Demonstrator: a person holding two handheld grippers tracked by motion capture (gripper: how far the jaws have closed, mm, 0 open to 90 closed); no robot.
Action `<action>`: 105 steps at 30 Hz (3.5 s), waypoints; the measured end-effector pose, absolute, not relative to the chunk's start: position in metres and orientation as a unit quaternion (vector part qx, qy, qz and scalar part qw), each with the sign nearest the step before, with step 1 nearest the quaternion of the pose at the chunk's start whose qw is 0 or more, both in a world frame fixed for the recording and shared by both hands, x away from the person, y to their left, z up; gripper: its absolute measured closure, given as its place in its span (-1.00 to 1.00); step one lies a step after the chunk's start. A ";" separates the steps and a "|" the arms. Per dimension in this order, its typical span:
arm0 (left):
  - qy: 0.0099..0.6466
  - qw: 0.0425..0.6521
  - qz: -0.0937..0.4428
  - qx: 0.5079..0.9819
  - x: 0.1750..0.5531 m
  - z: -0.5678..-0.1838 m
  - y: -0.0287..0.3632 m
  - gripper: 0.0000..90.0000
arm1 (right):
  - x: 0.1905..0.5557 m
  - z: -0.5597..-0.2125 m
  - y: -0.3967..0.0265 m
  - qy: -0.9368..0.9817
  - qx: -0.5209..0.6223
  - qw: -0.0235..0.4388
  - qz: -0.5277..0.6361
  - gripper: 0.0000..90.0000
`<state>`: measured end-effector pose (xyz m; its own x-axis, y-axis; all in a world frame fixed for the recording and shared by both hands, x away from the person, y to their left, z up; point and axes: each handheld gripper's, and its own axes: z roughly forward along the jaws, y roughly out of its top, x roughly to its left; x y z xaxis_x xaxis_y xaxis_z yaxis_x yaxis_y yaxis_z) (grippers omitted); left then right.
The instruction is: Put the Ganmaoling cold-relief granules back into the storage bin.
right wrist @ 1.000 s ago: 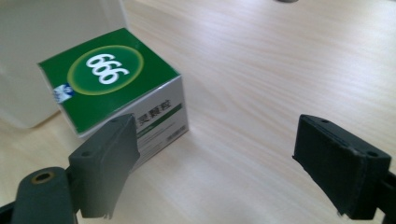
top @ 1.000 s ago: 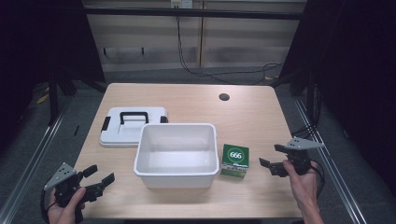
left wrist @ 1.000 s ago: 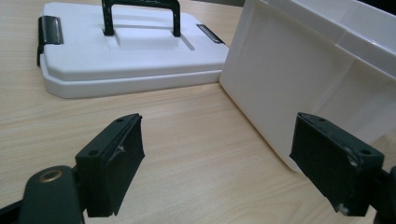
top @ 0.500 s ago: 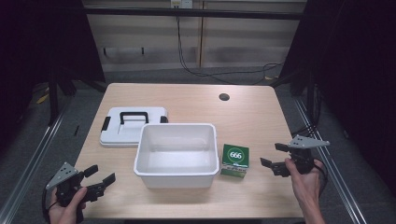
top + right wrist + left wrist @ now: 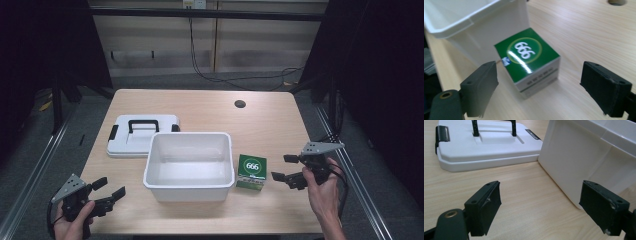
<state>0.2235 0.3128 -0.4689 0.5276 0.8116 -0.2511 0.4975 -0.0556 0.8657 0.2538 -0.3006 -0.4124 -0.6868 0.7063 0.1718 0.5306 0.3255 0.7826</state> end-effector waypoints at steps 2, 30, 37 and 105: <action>0.462 0.509 0.155 0.710 0.224 -0.469 0.313 -0.63 | 0.258 -0.410 -0.294 0.820 0.384 0.120 0.406 -0.70; 0.461 0.508 0.156 0.710 0.223 -0.469 0.314 -0.63 | 0.296 -0.354 -0.244 0.888 0.275 0.135 0.343 -0.61; 0.455 0.505 0.158 0.716 0.224 -0.469 0.314 -0.63 | 0.305 -0.348 -0.237 0.904 0.250 0.156 0.308 -0.71; 0.456 0.508 0.156 0.714 0.224 -0.469 0.314 -0.63 | 0.338 -0.419 -0.181 0.986 0.158 0.002 0.060 -0.70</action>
